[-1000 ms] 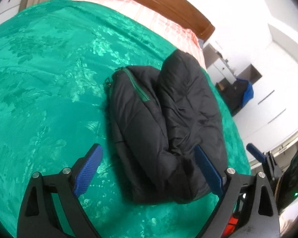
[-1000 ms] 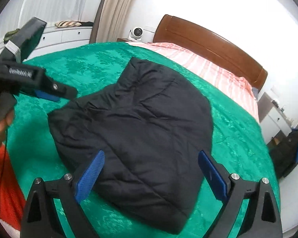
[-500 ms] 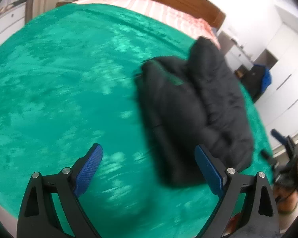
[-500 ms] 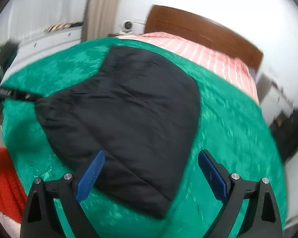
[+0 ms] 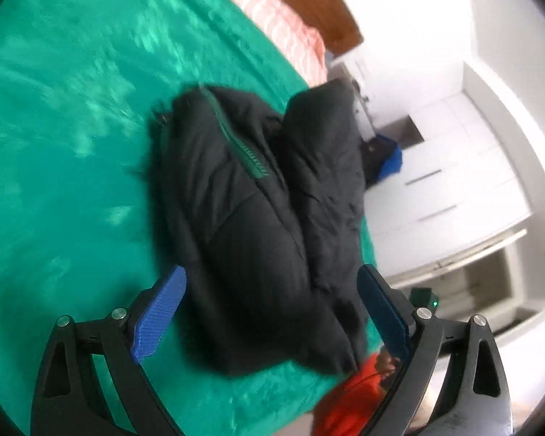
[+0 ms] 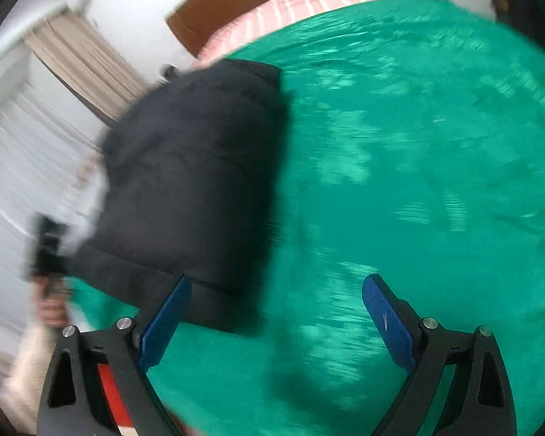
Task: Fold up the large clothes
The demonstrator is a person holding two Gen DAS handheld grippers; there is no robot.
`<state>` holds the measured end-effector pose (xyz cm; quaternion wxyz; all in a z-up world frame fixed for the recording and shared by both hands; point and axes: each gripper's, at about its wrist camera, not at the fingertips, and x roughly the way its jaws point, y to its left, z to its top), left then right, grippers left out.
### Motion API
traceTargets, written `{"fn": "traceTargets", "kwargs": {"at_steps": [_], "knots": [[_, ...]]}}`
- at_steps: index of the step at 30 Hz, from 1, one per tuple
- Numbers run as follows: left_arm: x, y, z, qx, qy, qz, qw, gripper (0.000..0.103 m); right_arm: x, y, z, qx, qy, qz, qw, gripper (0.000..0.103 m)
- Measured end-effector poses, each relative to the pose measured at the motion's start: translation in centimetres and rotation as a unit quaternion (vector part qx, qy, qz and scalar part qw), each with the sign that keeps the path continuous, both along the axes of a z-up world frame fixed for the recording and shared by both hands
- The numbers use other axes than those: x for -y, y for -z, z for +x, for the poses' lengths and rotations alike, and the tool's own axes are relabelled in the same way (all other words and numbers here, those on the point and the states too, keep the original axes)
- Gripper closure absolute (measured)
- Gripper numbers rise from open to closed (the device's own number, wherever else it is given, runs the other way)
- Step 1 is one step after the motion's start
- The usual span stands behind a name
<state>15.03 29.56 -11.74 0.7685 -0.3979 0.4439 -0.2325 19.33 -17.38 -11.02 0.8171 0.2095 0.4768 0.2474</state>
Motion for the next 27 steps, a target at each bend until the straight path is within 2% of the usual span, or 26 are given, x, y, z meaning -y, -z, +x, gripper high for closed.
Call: {"fn": "traceTargets", "kwargs": {"at_steps": [1, 2, 5, 7, 9, 12, 15, 17, 19, 20, 21, 22, 23, 24, 26, 27], "knots": [[0.4, 1.1, 1.4, -0.013, 0.011, -0.017, 0.9997, 0.007, 0.0, -0.1, 0.4, -0.002, -0.005, 0.030, 1.000, 0.008], [0.6, 1.7, 2.1, -0.019, 0.010, -0.023, 0.9995, 0.003, -0.1, 0.0, 1.2, -0.008, -0.018, 0.087, 0.996, 0.008], [0.4, 3.4, 3.8, -0.027, -0.001, -0.015, 0.9995, 0.000, -0.7, 1.5, 3.7, -0.034, -0.047, 0.154, 0.986, 0.004], [0.2, 5.7, 4.8, -0.066, 0.007, -0.026, 0.9975, 0.000, -1.4, 2.9, 5.3, -0.050, -0.067, 0.167, 0.982, 0.004], [0.2, 6.0, 5.0, -0.059, 0.009, -0.029, 0.9978, 0.000, -2.0, 4.4, 6.7, -0.068, -0.088, 0.181, 0.977, 0.004], [1.0, 5.9, 5.9, -0.055, 0.027, -0.011, 0.9981, 0.000, -3.6, 6.1, 9.1, -0.089, -0.119, 0.225, 0.963, 0.004], [1.9, 6.2, 7.7, -0.061, 0.045, -0.001, 0.9971, 0.000, -5.4, 7.3, 12.7, -0.106, -0.123, 0.250, 0.955, 0.004], [2.4, 6.4, 9.1, -0.067, 0.062, 0.022, 0.9956, 0.000, -7.0, 7.9, 14.8, -0.119, -0.131, 0.233, 0.956, 0.006], [3.7, 5.9, 10.2, -0.078, 0.079, 0.067, 0.9915, 0.000, -9.2, 6.9, 15.9, -0.095, -0.157, 0.172, 0.968, 0.006], [4.5, 5.3, 10.4, -0.079, 0.083, 0.097, 0.9887, 0.002, -10.6, 5.6, 15.7, -0.062, -0.176, 0.117, 0.975, 0.006], [5.7, 4.7, 10.3, -0.074, 0.085, 0.135, 0.9844, 0.004, -12.7, 3.8, 14.6, -0.013, -0.212, 0.040, 0.976, 0.006], [7.1, 3.9, 10.0, -0.067, 0.082, 0.169, 0.9799, 0.008, -13.8, 2.9, 13.8, 0.011, -0.228, 0.003, 0.974, 0.006], [8.0, 3.1, 9.6, -0.055, 0.077, 0.184, 0.9784, 0.016, -15.6, 1.4, 11.9, 0.063, -0.253, -0.053, 0.964, 0.006], [8.6, 2.3, 9.1, -0.041, 0.067, 0.193, 0.9781, 0.019, -16.4, 0.6, 10.6, 0.094, -0.263, -0.079, 0.957, 0.007], [9.3, 0.2, 7.6, -0.008, 0.047, 0.199, 0.9789, 0.031, -17.3, -0.9, 8.4, 0.147, -0.275, -0.103, 0.945, 0.009], [9.5, -0.9, 6.9, 0.007, 0.039, 0.198, 0.9795, 0.033, -17.4, -2.0, 7.3, 0.171, -0.273, -0.102, 0.941, 0.011]]}}
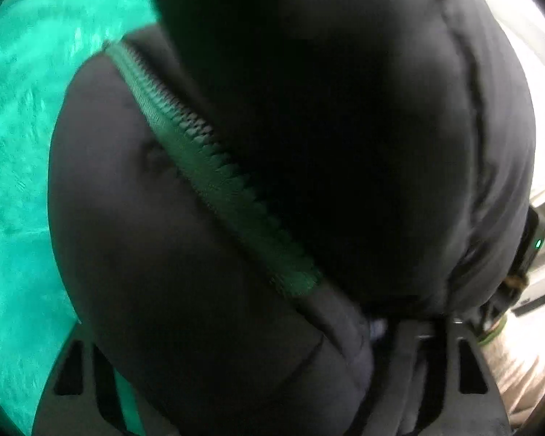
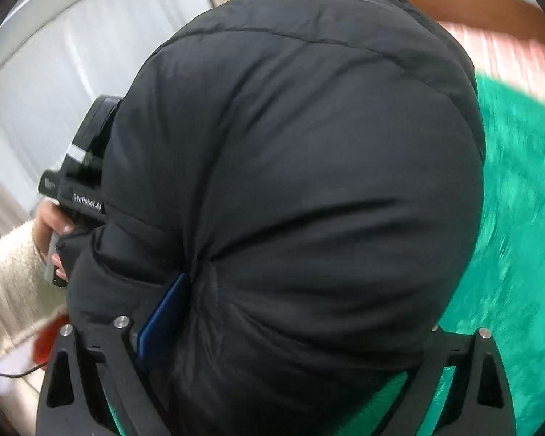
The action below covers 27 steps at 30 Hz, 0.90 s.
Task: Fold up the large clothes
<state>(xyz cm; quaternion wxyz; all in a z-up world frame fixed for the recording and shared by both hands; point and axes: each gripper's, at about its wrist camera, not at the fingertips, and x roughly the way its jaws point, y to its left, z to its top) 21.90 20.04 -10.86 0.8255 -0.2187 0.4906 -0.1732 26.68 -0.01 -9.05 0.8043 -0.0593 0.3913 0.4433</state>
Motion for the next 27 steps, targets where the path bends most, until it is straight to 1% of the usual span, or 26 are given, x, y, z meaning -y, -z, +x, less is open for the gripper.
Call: {"fn": "traceTargets", "kwargs": {"at_steps": [3, 5, 6, 7, 10, 11, 12, 13, 14, 15, 16, 17, 18, 19, 20, 21, 22, 23, 24, 25, 26, 27], "knots": [[0.1, -3.1, -1.1, 0.038, -0.014, -0.004, 0.9992, 0.035, 0.3, -2.8, -1.4, 0.039, 0.005, 0.035, 0.999, 0.013], [0.1, -5.5, -0.4, 0.059, -0.020, -0.002, 0.9980, 0.035, 0.3, -5.0, -0.7, 0.061, 0.008, 0.054, 0.997, 0.014], [0.0, -6.5, 0.1, 0.068, -0.021, 0.000, 0.9975, 0.035, 0.5, -5.8, -0.4, 0.064, 0.009, 0.061, 0.996, 0.014], [0.1, -7.8, 1.3, 0.077, -0.021, 0.005, 0.9968, 0.035, 0.7, -6.9, 0.7, 0.066, 0.012, 0.071, 0.995, 0.014], [0.2, -10.2, 5.1, 0.094, -0.027, 0.019, 0.9950, 0.034, 1.1, -8.7, 4.0, 0.058, 0.022, 0.088, 0.994, 0.014], [0.3, -10.4, 6.4, 0.096, -0.031, 0.022, 0.9947, 0.030, 1.4, -9.0, 5.4, 0.051, 0.030, 0.094, 0.994, 0.014], [0.4, -10.3, 8.1, 0.094, -0.033, 0.030, 0.9946, 0.025, 1.8, -8.8, 7.9, 0.025, 0.039, 0.101, 0.994, 0.010], [0.5, -9.7, 10.0, 0.086, -0.035, 0.053, 0.9943, 0.015, 2.2, -8.2, 9.9, -0.007, 0.052, 0.098, 0.994, 0.008], [0.2, -8.8, 11.1, 0.076, -0.042, 0.081, 0.9929, 0.006, 2.6, -7.7, 11.1, -0.027, 0.065, 0.092, 0.993, 0.005], [0.0, -7.8, 11.9, 0.067, -0.057, 0.111, 0.9899, 0.004, 3.4, -6.4, 13.0, -0.050, 0.111, 0.066, 0.990, 0.002], [-0.5, -6.5, 12.5, 0.056, -0.074, 0.141, 0.9856, 0.004, 3.8, -5.7, 13.6, -0.055, 0.135, 0.051, 0.988, 0.001], [-1.1, -5.1, 12.7, 0.039, -0.087, 0.159, 0.9826, 0.006, 4.4, -4.6, 14.0, -0.058, 0.159, 0.030, 0.985, 0.001], [-1.7, -4.0, 12.3, 0.025, -0.099, 0.165, 0.9810, 0.008, 5.1, -3.7, 13.6, -0.056, 0.169, 0.016, 0.984, 0.001], [-2.5, -3.3, 11.2, 0.026, -0.109, 0.149, 0.9824, 0.011, 5.5, -3.3, 13.0, -0.052, 0.170, 0.013, 0.984, 0.001], [-2.9, -3.3, 10.1, 0.039, -0.114, 0.122, 0.9853, 0.011, 5.9, -3.1, 12.1, -0.043, 0.168, 0.012, 0.985, 0.001], [-3.1, -3.7, 9.1, 0.052, -0.125, 0.106, 0.9851, 0.011, 6.2, -3.1, 10.4, -0.022, 0.166, 0.005, 0.986, 0.001], [-3.0, -4.6, 7.4, 0.069, -0.144, 0.112, 0.9807, 0.010, 6.8, -3.4, 9.1, -0.010, 0.167, 0.000, 0.986, 0.001], [-2.4, -5.5, 5.9, 0.082, -0.154, 0.129, 0.9762, 0.007, 7.0, -3.6, 7.3, 0.005, 0.171, -0.007, 0.985, 0.001], [-1.7, -6.3, 4.5, 0.097, -0.159, 0.151, 0.9709, 0.006, 6.8, -3.8, 6.4, 0.008, 0.173, -0.006, 0.985, 0.001], [-0.5, -7.6, 2.7, 0.121, -0.165, 0.189, 0.9604, 0.004, 6.6, -3.9, 5.4, 0.011, 0.174, -0.001, 0.985, 0.001], [-1.0, -8.0, 1.2, 0.138, -0.175, 0.218, 0.9503, 0.001, 7.3, -4.1, 5.1, 0.013, 0.176, 0.004, 0.984, 0.001], [-0.3, -8.8, -0.4, 0.155, -0.187, 0.243, 0.9391, 0.000, 8.2, -4.5, 3.8, 0.026, 0.183, 0.011, 0.983, 0.001]]}}
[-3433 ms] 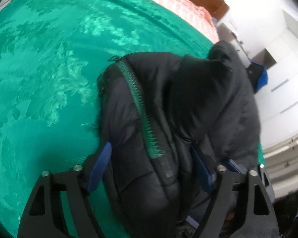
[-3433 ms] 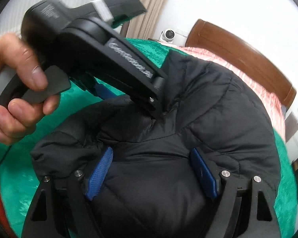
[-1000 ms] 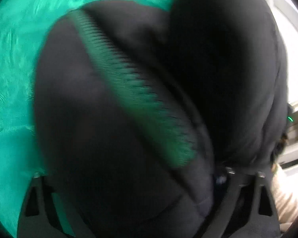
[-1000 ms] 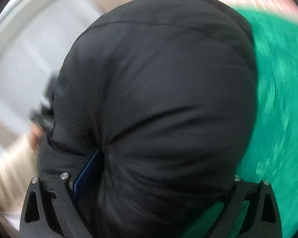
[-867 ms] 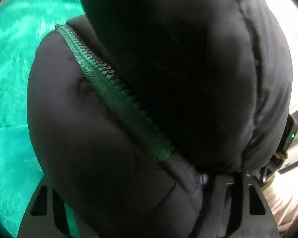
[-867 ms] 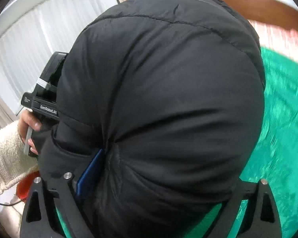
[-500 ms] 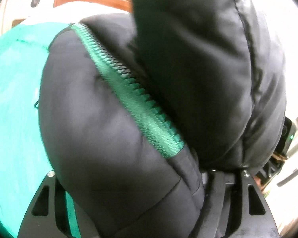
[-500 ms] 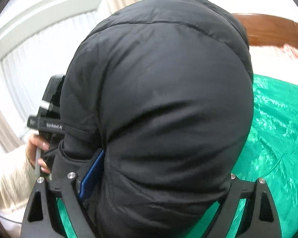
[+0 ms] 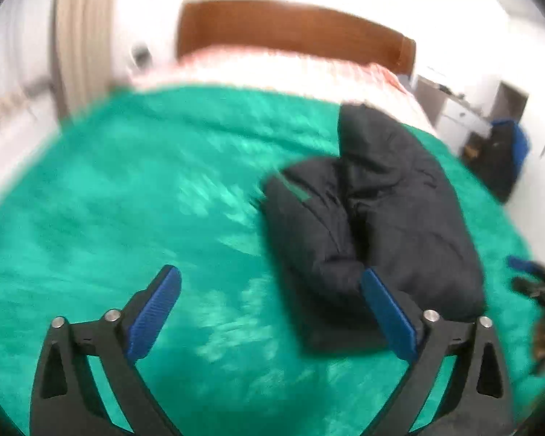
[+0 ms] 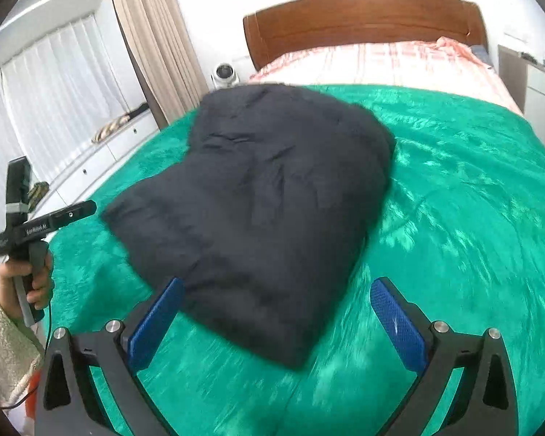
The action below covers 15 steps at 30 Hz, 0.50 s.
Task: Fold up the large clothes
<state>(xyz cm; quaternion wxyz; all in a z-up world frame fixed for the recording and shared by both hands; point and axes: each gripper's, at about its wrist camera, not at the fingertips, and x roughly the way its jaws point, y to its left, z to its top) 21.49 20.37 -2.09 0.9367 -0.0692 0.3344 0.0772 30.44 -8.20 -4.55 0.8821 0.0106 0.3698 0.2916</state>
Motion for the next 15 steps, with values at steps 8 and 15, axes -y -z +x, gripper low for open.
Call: {"fn": "traceTargets", "kwargs": {"at_steps": [8, 15], "knots": [[4.8, -5.4, -9.6, 0.079, -0.073, 0.123, 0.9865, 0.000, 4.8, -7.2, -10.0, 0.211, 0.084, 0.024, 0.974, 0.000], [8.6, -6.5, -13.6, 0.060, -0.106, 0.097, 0.9878, 0.000, 5.0, -6.6, -13.8, 0.150, 0.106, -0.032, 0.983, 0.000]]}}
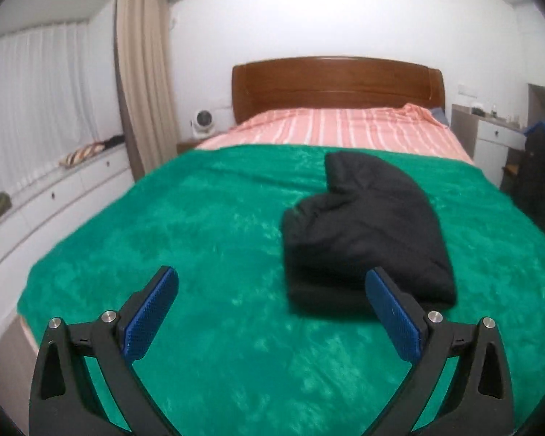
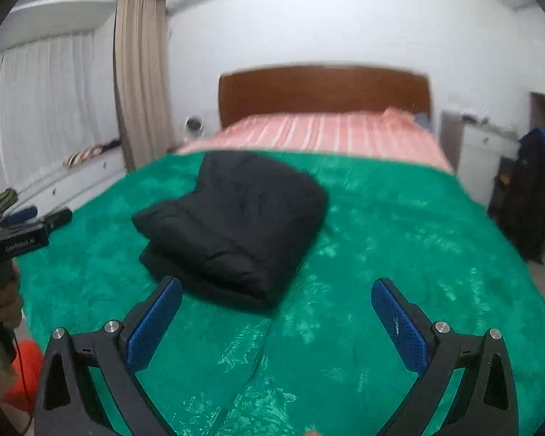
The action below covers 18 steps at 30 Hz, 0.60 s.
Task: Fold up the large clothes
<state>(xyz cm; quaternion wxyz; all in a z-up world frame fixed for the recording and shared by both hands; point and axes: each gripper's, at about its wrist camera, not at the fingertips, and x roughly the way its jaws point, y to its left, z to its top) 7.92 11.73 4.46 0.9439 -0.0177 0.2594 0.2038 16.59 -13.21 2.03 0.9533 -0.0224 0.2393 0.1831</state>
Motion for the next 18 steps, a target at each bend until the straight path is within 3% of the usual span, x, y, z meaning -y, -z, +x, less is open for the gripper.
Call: {"fn": "traceTargets", "kwargs": {"at_steps": [5, 12, 18], "knots": [[2.0, 0.3, -1.7, -0.023, 0.009, -0.001, 0.9997, 0.000, 0.3, 0.1, -2.1, -0.017, -0.010, 0.012, 1.000, 0.000], [3.0, 1.3, -2.5, -0.052, 0.038, -0.040, 0.9971, 0.000, -0.4, 0.6, -4.4, -0.032, -0.005, -0.003, 0.999, 0.000], [4.0, 1.5, -3.4, -0.084, 0.043, -0.029, 0.9951, 0.000, -1.4, 0.7, -5.8, -0.053, -0.010, -0.008, 0.999, 0.000]]}}
